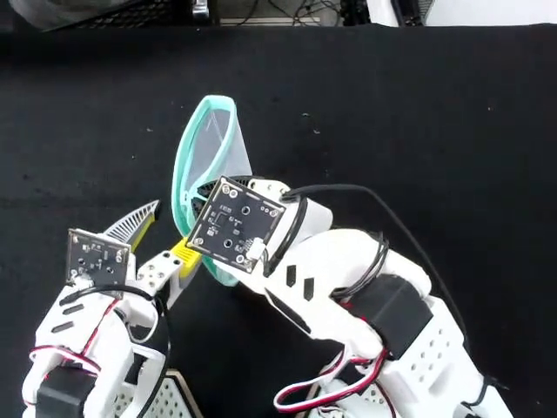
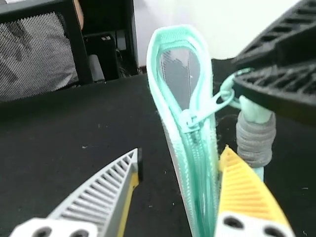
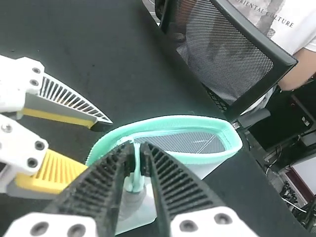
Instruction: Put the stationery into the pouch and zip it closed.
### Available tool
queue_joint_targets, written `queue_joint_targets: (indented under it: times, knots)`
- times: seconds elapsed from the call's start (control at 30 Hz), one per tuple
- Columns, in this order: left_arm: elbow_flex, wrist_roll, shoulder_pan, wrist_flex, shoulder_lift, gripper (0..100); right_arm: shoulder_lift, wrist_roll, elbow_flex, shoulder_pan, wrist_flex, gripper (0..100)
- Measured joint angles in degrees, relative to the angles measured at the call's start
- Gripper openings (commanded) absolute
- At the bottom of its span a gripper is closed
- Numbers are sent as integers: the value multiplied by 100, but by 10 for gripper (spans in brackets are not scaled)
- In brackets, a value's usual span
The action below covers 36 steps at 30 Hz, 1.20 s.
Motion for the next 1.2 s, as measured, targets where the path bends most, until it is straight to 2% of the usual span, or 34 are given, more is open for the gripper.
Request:
queue_joint_targets:
  times: [0.13,0.17,0.53,0.73,0.97,1.2]
  knots:
    - [-35,0,9,18,0,65,0,0,0,0,62,12]
    - [-97,0,9,18,0,56,0,0,9,0,62,12]
    - [-290,-202,563,193,0,52,-9,0,378,9,62,14]
    - [-571,-484,615,492,9,52,-290,0,264,-281,703,156]
    - [-668,-677,633,545,396,51,-853,-905,88,-659,1152,166]
    - [-791,-527,1046,519,633,52,-844,-1073,334,-826,862,166]
